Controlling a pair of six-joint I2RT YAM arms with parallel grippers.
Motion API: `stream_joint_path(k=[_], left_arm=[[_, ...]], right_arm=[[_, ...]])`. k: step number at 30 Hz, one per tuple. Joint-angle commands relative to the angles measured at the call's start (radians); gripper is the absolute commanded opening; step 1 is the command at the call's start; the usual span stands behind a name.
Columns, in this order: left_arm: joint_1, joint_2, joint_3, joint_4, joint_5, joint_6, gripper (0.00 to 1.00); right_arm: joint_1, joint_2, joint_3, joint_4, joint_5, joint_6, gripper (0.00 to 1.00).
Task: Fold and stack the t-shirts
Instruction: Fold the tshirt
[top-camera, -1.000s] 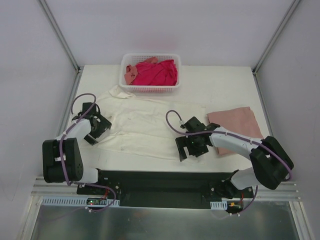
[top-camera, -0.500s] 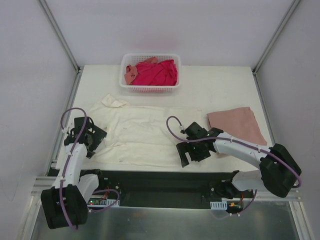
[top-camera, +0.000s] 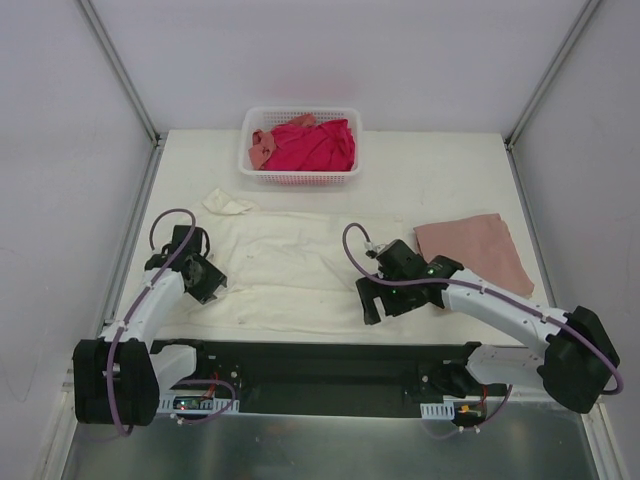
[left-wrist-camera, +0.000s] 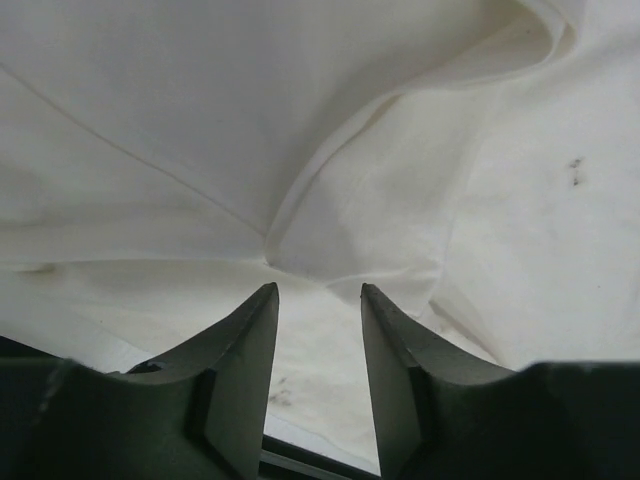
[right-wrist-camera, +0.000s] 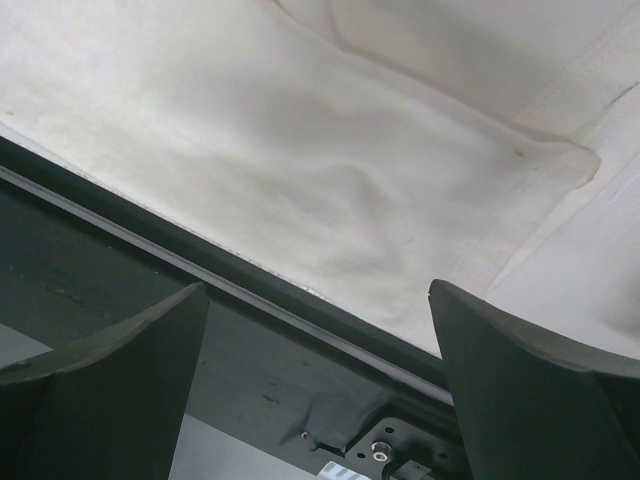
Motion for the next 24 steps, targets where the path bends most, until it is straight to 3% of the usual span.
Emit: stream_joint_path(k=[1,12,17,21,24], left_arm=[[-0.01,0.022,0.027,-0.023,-0.061,-0.027,0.36],[-0.008,0.078,0.032,-0.032,-0.167,-0.053,0.34],[-0.011,0.142,0.061,-0.008,-0.144,-0.05,0.21],[-0.025,0.145,0.066,0.004,-0.129,-0.049,0.01],[-0.041,0.125,0.078,0.006,-0.136,-0.038,0.0]], right_arm=[[-0.001,-0.039,-0.015,-0.026,0.032,0.004,0.97],[-0.007,-0.043,-0.021,-0.026,0.038,0.006,0.97],[-0.007,-0.059,-0.035,-0.026,0.045,0.02,0.97],[-0.007,-0.073,-0.046,-0.027,0.045,0.029,0.97],[-0.005,-0.076,-0.047,-0.027,0.045,0.032,0.97]])
